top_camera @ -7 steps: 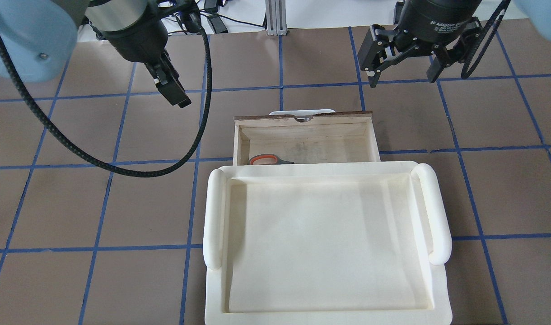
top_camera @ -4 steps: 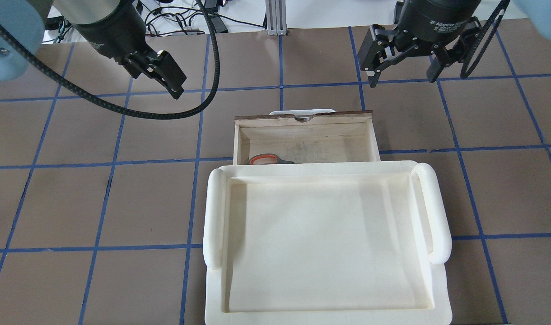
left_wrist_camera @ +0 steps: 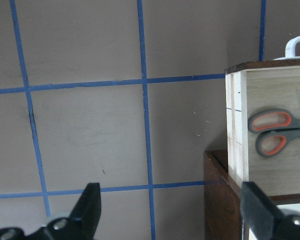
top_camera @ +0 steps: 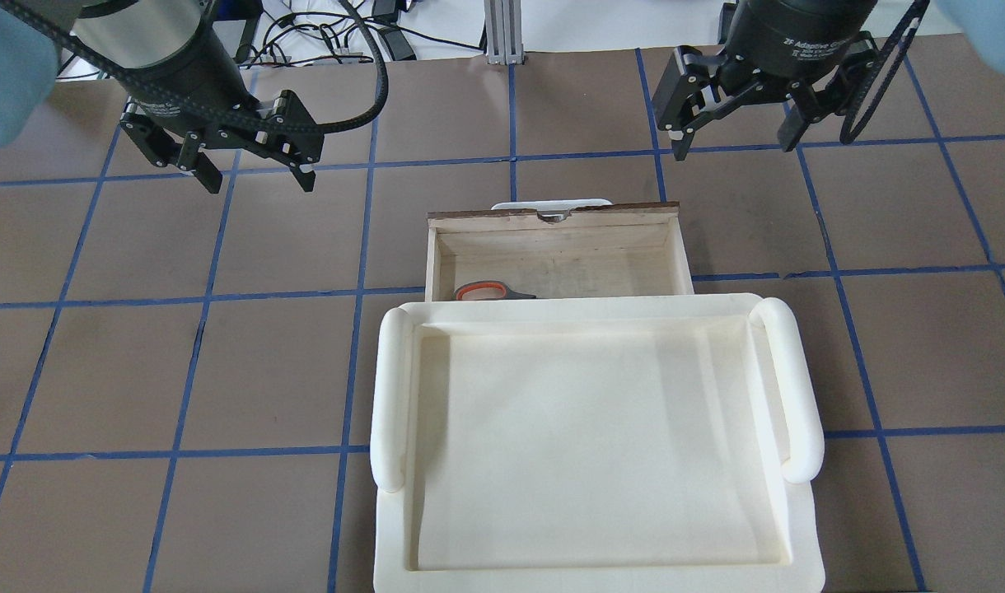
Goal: Place scissors in drawer with both arms
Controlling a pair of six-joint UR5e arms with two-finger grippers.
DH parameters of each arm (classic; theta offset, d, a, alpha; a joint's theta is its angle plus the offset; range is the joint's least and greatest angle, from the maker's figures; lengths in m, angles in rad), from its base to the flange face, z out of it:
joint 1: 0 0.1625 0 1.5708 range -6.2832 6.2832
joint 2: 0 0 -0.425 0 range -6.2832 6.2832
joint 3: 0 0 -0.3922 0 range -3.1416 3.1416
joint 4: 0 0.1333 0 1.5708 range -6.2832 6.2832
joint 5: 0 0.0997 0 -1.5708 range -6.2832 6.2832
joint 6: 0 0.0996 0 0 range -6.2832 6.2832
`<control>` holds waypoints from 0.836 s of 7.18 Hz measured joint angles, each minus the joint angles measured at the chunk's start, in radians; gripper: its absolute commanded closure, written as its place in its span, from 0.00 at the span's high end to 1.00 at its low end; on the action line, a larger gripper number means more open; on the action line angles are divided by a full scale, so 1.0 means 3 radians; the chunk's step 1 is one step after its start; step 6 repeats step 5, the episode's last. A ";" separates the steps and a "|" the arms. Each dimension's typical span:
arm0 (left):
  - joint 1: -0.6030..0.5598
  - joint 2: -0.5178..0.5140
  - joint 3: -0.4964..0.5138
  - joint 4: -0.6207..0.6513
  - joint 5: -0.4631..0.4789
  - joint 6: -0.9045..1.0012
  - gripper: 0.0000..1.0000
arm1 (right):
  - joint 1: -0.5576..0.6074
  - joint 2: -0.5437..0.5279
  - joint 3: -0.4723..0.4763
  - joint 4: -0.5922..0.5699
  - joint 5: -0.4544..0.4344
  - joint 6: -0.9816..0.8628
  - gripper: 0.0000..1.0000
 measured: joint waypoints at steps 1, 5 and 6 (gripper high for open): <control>0.0011 0.0000 -0.0004 -0.0002 -0.0028 -0.0023 1.00 | 0.0000 0.0001 0.0000 0.0000 0.0000 -0.0003 1.00; 0.0016 0.0012 -0.0009 0.0013 -0.0011 0.0045 1.00 | 0.0000 0.0002 0.0000 0.0000 0.0000 -0.0019 1.00; 0.0016 0.0012 -0.0009 0.0013 -0.0011 0.0045 1.00 | 0.0000 0.0002 0.0000 0.0000 0.0000 -0.0019 1.00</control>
